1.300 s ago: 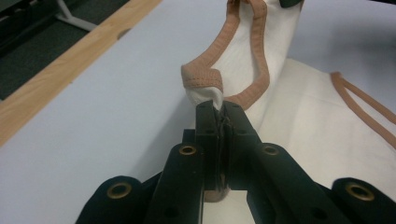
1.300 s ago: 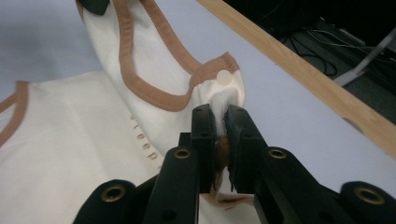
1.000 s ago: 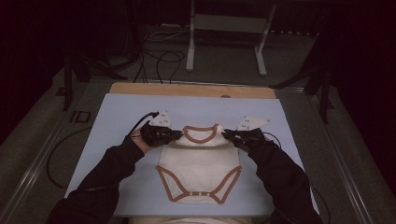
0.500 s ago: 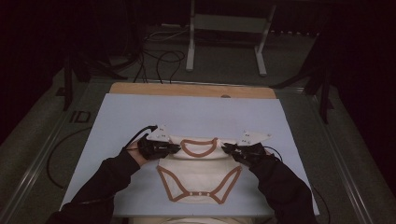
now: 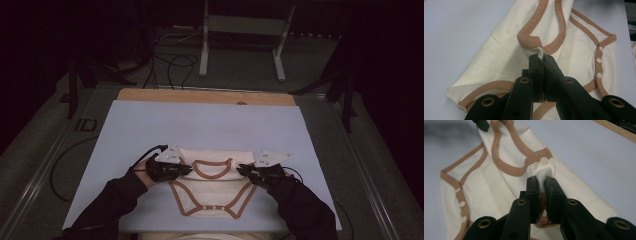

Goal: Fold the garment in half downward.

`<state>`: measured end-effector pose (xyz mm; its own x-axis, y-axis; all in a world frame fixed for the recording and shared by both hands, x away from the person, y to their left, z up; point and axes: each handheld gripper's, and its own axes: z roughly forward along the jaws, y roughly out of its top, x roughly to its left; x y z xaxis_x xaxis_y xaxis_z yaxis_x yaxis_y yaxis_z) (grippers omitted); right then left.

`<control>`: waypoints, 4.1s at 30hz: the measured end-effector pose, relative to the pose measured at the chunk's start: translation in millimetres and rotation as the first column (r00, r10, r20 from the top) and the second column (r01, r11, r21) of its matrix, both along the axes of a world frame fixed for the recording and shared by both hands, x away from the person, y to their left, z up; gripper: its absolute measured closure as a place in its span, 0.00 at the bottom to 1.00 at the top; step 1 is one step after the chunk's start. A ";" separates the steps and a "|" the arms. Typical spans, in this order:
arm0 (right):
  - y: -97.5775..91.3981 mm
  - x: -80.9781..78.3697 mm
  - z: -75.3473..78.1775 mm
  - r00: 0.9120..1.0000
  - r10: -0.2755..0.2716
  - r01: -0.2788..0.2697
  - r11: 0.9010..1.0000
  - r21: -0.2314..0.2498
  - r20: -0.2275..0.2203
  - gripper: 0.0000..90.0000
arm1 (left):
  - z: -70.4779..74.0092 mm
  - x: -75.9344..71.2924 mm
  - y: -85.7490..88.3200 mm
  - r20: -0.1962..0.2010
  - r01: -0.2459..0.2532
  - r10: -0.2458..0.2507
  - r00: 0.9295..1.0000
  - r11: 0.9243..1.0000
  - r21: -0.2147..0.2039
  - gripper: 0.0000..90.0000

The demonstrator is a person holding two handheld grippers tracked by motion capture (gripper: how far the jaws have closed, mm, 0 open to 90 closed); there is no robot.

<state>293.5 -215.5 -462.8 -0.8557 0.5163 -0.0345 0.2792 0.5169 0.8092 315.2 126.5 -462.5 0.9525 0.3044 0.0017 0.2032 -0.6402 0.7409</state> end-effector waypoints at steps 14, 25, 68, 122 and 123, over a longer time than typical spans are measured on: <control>0.0 -20.2 -3.8 1.000 0.022 -0.022 1.000 0.013 -0.010 0.92 | -4.0 -15.9 2.4 0.007 0.044 -0.044 0.999 0.999 0.012 0.97; 1.6 -30.1 -6.3 0.998 0.060 -0.060 0.998 0.009 -0.019 0.92 | -6.9 -30.2 6.2 -0.001 0.073 -0.073 0.997 0.997 0.026 0.97; 4.5 -53.8 -22.8 0.954 0.251 -0.236 0.966 0.103 -0.163 0.29 | -27.9 -78.0 7.7 -0.105 0.233 -0.229 0.968 0.972 0.035 0.17; -25.9 1.1 25.6 0.995 0.092 -0.084 0.986 0.143 -0.046 0.12 | 24.0 -11.7 21.5 0.001 0.039 -0.039 0.999 0.998 -0.047 0.00; -26.6 4.3 25.7 0.995 0.089 -0.082 0.986 0.142 -0.048 0.12 | 23.9 -6.8 23.6 0.007 0.022 -0.021 1.000 0.998 -0.051 0.00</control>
